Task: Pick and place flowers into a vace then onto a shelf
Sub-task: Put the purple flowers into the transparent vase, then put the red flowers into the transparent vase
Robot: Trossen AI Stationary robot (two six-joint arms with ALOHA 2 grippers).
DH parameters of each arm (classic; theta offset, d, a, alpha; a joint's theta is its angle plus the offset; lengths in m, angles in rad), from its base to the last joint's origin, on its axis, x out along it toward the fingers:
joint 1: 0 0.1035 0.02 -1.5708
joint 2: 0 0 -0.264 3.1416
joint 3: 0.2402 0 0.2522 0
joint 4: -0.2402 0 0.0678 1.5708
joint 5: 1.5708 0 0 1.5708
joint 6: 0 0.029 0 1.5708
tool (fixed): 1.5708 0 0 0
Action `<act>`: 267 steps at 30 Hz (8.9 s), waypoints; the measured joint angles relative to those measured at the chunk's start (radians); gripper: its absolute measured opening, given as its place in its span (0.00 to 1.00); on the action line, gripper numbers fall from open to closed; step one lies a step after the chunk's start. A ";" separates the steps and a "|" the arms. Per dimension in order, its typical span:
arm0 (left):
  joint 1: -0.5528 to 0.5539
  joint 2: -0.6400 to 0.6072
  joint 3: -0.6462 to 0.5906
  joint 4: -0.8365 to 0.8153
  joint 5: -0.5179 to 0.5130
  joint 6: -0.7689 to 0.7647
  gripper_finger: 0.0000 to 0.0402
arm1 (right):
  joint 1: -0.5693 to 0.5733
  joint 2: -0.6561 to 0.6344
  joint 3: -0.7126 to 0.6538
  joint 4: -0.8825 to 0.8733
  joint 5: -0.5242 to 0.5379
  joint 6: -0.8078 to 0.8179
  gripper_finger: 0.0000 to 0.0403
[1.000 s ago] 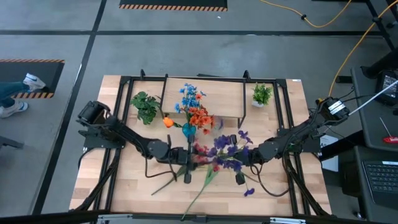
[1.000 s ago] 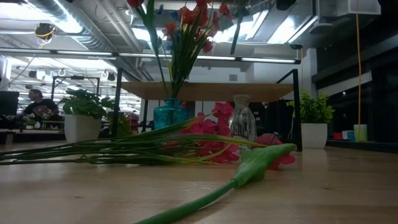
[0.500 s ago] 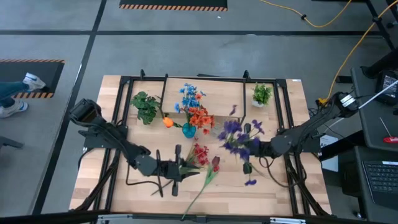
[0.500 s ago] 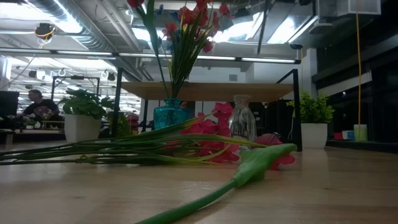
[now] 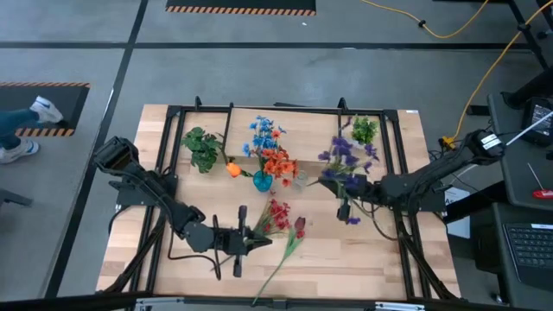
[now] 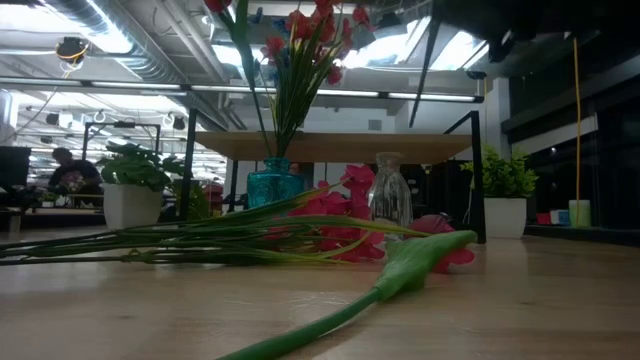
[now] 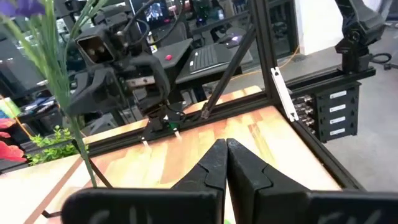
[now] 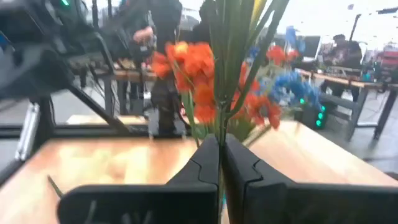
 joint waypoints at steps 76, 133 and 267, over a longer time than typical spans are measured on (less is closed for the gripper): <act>0.033 0.001 0.000 -0.111 0.003 -0.024 0.01 | -0.296 0.133 0.001 -0.277 -0.278 0.108 0.08; -0.010 0.030 0.281 -0.967 0.076 -0.878 0.01 | 0.061 -0.211 0.010 -0.546 -0.215 0.162 0.02; -0.155 0.229 0.470 -1.385 -0.211 -1.449 0.02 | 0.079 -0.088 0.010 -0.502 -0.219 0.286 0.04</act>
